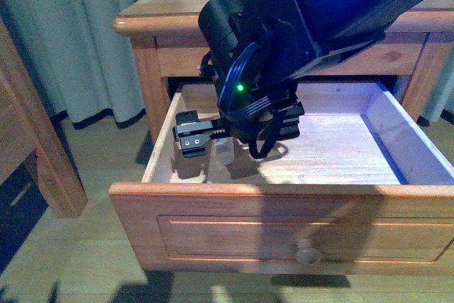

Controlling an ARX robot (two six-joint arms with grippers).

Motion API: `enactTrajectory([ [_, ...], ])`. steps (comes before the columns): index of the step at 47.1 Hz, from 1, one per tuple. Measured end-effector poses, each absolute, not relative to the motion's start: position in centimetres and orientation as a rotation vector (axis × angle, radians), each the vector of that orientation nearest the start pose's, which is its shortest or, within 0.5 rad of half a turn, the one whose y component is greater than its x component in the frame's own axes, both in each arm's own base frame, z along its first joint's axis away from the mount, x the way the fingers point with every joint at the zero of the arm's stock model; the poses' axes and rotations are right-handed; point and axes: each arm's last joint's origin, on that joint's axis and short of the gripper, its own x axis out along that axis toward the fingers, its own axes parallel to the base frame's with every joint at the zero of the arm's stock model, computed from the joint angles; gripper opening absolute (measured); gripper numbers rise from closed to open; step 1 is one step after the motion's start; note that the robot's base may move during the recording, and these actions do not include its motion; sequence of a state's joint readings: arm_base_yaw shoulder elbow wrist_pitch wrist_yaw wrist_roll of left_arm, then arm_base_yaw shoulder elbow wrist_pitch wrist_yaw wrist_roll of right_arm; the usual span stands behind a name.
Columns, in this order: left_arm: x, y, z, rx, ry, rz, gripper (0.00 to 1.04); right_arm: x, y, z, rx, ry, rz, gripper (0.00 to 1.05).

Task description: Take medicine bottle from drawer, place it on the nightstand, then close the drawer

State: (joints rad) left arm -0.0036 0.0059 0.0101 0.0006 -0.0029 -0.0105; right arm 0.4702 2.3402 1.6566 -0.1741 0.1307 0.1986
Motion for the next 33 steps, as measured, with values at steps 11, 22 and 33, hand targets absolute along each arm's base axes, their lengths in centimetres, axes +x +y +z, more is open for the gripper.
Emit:
enactTrajectory([
  [11, 9.7, 0.0, 16.7, -0.011, -0.005, -0.001, 0.98, 45.0, 22.3, 11.1, -0.048, 0.831, 0.246, 0.98],
  [22, 9.7, 0.0, 16.7, -0.011, -0.005, -0.001, 0.98, 45.3, 22.5, 10.2, -0.037, 0.846, 0.240, 0.87],
  [33, 9.7, 0.0, 16.7, -0.011, -0.005, -0.001, 0.98, 45.5, 22.7, 9.9, -0.041, 0.855, 0.238, 0.52],
])
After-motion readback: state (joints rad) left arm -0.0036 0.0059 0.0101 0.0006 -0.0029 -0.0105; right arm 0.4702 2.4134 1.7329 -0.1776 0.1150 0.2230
